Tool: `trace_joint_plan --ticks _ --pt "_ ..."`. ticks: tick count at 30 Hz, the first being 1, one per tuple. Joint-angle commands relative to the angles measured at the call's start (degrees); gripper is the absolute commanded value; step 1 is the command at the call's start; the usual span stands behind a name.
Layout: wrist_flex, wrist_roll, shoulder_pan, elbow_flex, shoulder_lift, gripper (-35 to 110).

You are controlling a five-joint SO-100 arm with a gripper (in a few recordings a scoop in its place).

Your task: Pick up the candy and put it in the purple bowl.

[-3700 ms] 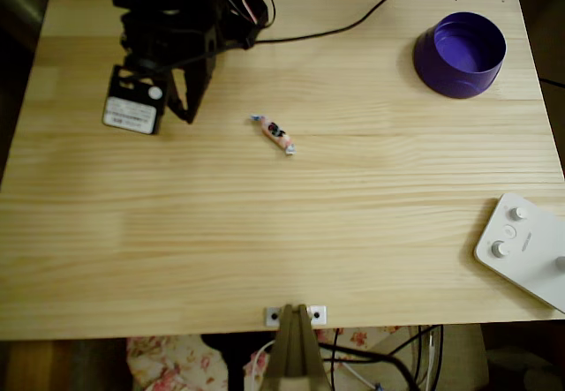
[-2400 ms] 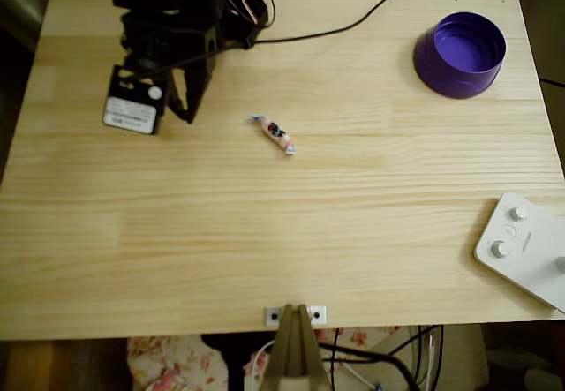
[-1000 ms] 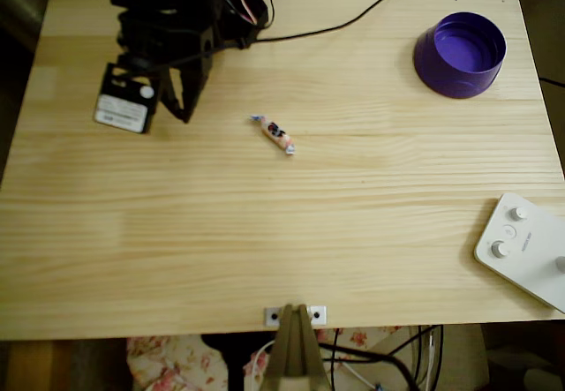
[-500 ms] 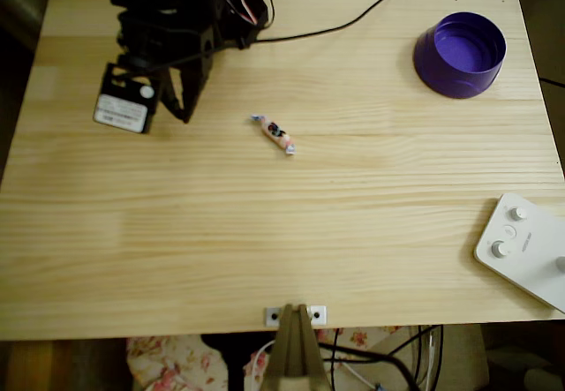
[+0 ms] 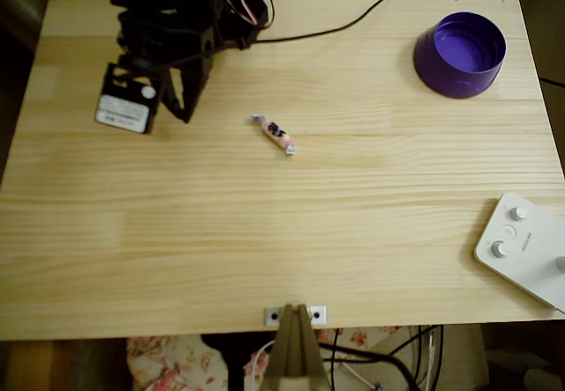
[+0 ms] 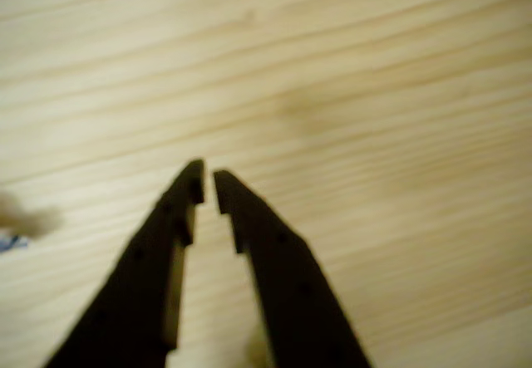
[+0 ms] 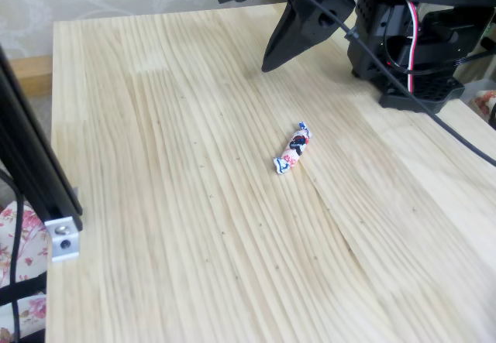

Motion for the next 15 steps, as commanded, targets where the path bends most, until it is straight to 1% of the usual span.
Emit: trace_joint_plan --ticks 1,15 --pt "0.6 -0.2 0.1 0.1 0.8 -1" --pt "0.6 0.4 0.6 0.1 0.8 -1"
